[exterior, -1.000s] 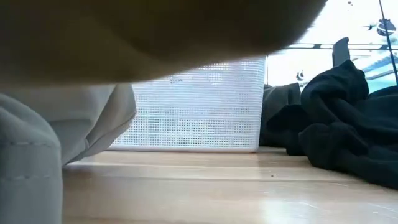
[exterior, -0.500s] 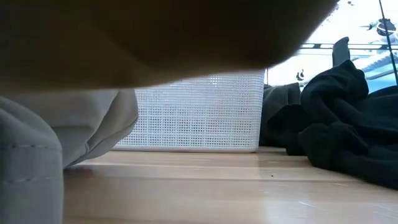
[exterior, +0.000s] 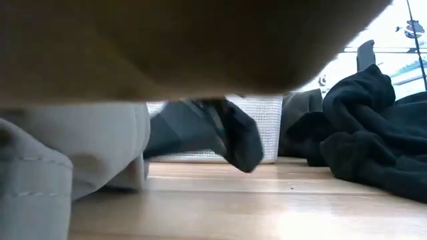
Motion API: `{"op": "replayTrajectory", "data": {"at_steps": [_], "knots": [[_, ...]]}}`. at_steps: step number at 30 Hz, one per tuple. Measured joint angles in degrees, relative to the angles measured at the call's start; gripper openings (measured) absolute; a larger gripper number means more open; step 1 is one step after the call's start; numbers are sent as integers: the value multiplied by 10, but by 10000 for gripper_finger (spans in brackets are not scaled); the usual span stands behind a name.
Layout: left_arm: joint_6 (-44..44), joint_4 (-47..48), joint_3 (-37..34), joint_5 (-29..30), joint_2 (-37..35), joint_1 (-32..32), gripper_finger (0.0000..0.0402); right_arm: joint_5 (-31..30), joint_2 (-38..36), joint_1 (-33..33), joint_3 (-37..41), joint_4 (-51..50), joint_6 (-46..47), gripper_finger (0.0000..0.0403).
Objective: Sort clothes
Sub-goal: Put the brown shorts into the white laundry bin
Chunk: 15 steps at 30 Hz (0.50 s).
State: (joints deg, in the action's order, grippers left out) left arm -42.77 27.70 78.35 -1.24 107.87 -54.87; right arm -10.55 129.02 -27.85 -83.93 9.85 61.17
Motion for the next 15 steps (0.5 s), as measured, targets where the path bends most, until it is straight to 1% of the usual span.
{"op": "replayTrajectory", "data": {"at_steps": [1, 3, 4, 5, 7, 10, 15], "knots": [[2, 0, 0, 0, 0, 1, 0, 1, 2, 0, 0, 24, -5, 142], [7, -2, 0, 0, 0, 3, 6, 0, 1, -1, 0, 64, -30, 59], [7, -4, 0, 1, 0, 3, 11, 1, 0, -1, 0, 84, -47, 30], [6, -3, 0, 6, 0, 3, 17, 1, -4, -1, 0, 99, -57, 18], [-2, -3, 0, 17, 0, 2, 31, 1, -18, -1, 0, 112, -67, 11], [-1, -3, 0, 27, 0, 3, 51, 4, -59, -2, 0, 101, -110, 2], [42, 6, 0, 34, -26, 11, 73, -6, -166, -17, 0, 11, -198, 0]]}}
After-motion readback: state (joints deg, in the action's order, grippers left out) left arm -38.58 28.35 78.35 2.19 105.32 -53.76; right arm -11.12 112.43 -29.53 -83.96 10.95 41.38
